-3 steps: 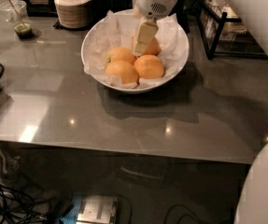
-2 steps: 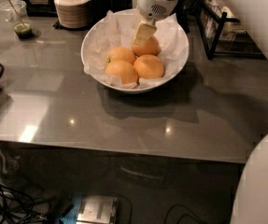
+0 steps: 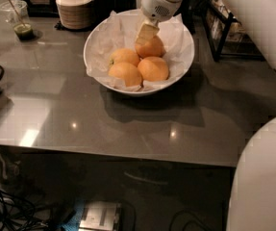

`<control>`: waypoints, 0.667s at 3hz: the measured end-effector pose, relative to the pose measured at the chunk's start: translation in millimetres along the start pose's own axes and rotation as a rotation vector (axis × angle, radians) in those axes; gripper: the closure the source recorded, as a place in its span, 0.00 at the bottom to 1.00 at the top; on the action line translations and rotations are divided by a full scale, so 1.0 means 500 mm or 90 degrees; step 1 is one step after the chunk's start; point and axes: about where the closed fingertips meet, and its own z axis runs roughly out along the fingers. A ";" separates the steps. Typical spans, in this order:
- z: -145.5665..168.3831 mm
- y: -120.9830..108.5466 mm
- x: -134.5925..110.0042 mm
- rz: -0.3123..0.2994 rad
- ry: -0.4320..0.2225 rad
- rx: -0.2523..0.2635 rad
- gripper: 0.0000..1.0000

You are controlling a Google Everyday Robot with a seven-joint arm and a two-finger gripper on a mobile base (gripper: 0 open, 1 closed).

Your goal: Pick orange from white bowl

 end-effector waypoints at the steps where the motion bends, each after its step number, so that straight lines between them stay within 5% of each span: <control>1: 0.002 -0.011 0.000 0.005 -0.005 0.005 0.30; 2: 0.002 -0.012 0.001 0.006 -0.005 0.006 0.16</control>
Offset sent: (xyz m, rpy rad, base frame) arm 0.0117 -0.0082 0.0100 0.0246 -0.0227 -0.0322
